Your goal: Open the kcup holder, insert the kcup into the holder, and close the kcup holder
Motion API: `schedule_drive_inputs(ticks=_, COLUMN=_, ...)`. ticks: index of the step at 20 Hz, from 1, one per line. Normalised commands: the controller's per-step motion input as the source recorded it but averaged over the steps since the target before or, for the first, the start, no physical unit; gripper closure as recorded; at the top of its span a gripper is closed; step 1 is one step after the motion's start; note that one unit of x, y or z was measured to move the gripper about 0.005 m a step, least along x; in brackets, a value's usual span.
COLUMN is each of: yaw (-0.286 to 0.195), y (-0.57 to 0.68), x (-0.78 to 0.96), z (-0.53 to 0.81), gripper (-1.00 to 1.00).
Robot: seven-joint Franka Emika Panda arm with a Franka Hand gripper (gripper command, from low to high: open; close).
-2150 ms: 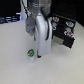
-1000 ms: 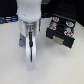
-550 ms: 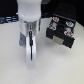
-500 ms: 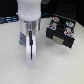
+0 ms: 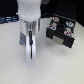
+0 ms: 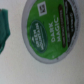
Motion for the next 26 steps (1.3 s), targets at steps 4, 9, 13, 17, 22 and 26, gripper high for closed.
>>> schedule_drive_inputs(ticks=4, yaw=-0.105, y=-0.06, x=-0.03, z=-0.02, gripper=1.0)
schedule_drive_inputs(ticks=9, yaw=-0.068, y=-0.02, x=0.01, z=0.0, gripper=1.0)
schedule_drive_inputs(ticks=13, yaw=-0.04, y=0.0, x=0.03, z=0.01, gripper=1.0)
schedule_drive_inputs(ticks=17, yaw=-0.024, y=-0.01, x=0.02, z=0.0, gripper=1.0)
schedule_drive_inputs(ticks=22, yaw=-0.018, y=0.0, x=0.02, z=0.0, gripper=1.0)
schedule_drive_inputs(ticks=26, yaw=-0.026, y=0.0, x=0.02, z=0.01, gripper=1.0)
